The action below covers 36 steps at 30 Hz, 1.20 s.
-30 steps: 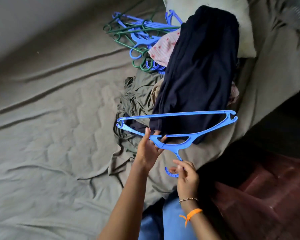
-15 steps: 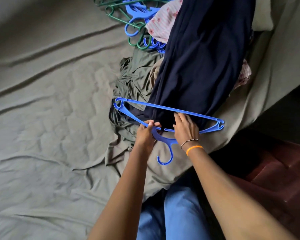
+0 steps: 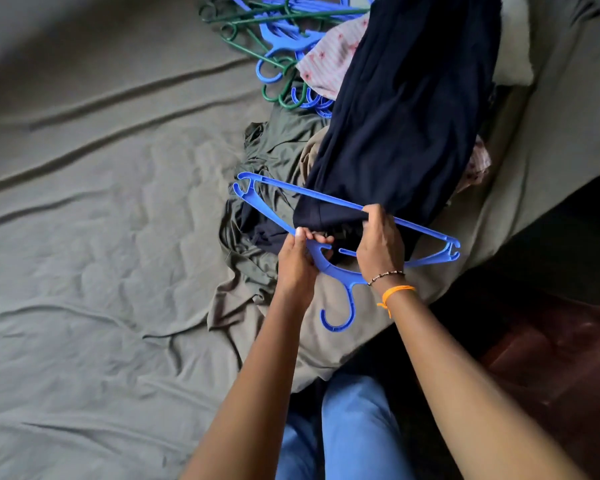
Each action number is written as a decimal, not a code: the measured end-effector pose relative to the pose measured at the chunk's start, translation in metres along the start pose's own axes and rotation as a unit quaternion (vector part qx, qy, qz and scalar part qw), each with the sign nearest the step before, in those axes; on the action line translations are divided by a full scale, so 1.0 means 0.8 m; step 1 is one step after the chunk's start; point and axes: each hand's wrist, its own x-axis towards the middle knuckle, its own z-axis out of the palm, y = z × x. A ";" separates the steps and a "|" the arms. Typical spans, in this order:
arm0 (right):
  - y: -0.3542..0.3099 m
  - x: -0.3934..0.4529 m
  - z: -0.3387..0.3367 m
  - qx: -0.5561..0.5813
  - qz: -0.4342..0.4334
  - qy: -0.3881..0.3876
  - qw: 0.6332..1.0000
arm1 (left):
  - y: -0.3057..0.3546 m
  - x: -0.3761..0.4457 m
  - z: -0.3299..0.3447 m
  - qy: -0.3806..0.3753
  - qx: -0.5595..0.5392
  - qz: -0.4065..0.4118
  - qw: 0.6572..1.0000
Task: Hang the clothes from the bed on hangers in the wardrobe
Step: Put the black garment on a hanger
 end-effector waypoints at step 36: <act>-0.257 0.112 -0.551 0.123 -0.228 -0.235 0.937 | 0.236 -0.157 0.199 -0.123 0.018 0.078 0.989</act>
